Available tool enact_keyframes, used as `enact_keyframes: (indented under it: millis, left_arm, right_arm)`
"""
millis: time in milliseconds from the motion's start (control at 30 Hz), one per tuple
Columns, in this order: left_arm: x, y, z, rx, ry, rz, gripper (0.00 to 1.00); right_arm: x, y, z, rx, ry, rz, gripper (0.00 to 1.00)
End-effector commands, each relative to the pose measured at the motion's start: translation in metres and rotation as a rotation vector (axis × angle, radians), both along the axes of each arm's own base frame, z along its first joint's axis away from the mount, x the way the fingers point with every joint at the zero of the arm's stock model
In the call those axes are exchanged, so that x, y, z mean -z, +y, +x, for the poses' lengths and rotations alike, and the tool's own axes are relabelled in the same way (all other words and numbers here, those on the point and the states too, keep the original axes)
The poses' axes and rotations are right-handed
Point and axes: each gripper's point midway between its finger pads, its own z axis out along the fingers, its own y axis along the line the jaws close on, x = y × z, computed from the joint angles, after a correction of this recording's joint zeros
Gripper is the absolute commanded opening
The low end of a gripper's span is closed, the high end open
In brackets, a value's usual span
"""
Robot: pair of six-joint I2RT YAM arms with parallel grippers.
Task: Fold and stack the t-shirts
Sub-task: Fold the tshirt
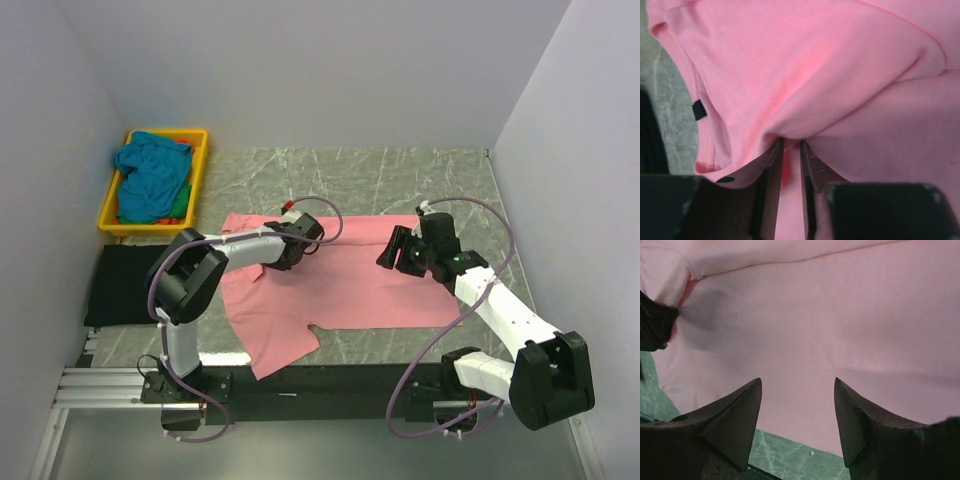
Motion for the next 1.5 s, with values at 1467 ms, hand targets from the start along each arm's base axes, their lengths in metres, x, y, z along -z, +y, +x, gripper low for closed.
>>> enact_keyframes:
  millis: [1467]
  left_arm:
    - [-0.072,0.006,0.037,-0.314,-0.189,-0.611,0.53]
  right_arm:
    - [0.004,0.001,-0.002,-0.028,-0.019,-0.005,0.66]
